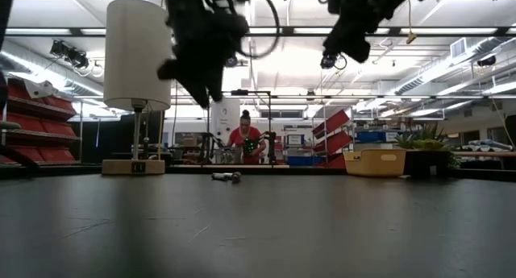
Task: Sort batteries
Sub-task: Put the black battery into the yellow bin
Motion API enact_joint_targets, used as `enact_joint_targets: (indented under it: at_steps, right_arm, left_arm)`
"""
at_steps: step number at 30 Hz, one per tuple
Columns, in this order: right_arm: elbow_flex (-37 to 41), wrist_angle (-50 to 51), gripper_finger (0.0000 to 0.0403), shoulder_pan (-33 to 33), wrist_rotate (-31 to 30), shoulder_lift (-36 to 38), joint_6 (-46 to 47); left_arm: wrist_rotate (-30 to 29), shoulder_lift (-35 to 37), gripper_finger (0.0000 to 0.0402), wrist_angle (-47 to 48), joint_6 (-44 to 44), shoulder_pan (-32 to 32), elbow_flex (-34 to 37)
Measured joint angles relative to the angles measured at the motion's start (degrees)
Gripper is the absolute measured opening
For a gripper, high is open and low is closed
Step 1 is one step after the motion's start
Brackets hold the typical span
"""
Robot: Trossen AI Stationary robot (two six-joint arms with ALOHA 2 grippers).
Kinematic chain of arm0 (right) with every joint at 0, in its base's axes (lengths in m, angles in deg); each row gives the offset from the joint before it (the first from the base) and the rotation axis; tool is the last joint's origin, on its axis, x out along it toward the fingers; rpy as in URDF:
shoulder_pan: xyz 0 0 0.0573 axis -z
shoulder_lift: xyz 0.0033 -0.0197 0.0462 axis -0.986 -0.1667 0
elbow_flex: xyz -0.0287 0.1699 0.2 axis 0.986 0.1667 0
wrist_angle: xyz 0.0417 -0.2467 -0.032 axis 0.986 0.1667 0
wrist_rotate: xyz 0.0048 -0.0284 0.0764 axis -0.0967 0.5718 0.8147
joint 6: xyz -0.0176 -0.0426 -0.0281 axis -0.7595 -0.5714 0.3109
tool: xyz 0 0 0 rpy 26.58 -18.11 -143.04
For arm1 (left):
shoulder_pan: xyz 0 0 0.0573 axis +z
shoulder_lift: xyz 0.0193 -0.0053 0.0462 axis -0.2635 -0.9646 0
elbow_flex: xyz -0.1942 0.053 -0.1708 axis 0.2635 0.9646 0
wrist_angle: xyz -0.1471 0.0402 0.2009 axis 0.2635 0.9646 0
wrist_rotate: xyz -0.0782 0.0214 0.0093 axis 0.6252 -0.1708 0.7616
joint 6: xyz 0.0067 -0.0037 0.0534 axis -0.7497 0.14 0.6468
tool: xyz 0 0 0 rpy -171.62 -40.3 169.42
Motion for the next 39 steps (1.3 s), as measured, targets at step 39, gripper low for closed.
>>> enact_joint_targets:
  at_steps: [39]
  right_arm:
    - [10.28, -12.28, 0.0084, -5.0, 2.47, 0.0, 11.88]
  left_arm:
    - [-1.96, -20.45, 0.0136, -14.36, -22.16, 2.07, -0.16]
